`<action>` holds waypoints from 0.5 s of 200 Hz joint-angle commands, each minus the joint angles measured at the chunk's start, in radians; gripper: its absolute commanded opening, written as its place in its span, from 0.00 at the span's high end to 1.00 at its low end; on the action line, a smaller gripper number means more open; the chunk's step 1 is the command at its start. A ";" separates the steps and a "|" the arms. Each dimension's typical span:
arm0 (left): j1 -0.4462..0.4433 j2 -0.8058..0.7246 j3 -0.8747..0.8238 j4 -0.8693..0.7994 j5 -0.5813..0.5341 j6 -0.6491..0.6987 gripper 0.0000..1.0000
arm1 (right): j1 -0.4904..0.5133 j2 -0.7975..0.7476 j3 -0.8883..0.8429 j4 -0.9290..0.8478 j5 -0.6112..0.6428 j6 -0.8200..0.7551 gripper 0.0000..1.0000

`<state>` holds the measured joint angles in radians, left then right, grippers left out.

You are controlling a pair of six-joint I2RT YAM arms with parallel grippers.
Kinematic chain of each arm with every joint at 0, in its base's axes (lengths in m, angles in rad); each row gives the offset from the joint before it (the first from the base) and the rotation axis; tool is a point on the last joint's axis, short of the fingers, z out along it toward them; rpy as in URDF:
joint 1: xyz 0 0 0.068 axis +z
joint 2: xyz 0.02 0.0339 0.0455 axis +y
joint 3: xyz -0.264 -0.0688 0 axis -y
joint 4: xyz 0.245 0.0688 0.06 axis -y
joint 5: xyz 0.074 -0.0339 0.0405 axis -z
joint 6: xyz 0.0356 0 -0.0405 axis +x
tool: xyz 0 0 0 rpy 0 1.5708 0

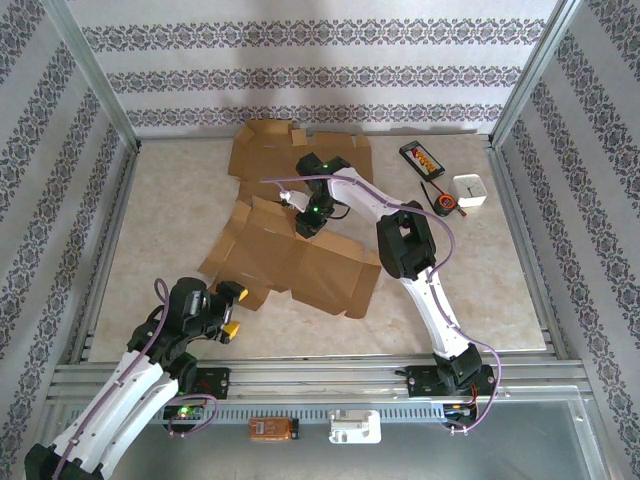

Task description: Fold the paper box

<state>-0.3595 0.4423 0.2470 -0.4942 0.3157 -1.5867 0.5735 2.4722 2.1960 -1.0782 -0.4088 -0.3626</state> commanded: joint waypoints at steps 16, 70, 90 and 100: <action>0.007 0.009 -0.058 0.185 -0.175 -0.011 0.20 | 0.002 -0.049 -0.037 -0.005 0.011 0.014 0.89; 0.015 0.151 -0.106 0.388 -0.233 0.013 0.53 | 0.002 -0.078 -0.078 0.024 0.016 0.064 0.90; 0.025 0.169 -0.089 0.384 -0.241 0.057 0.68 | 0.002 -0.127 -0.143 0.075 -0.001 0.115 0.89; 0.033 0.168 -0.077 0.373 -0.250 0.084 0.76 | 0.003 -0.171 -0.205 0.129 -0.010 0.146 0.88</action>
<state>-0.3550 0.6086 0.1387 -0.1833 0.1093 -1.5734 0.5735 2.4123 2.0892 -1.0233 -0.4088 -0.3061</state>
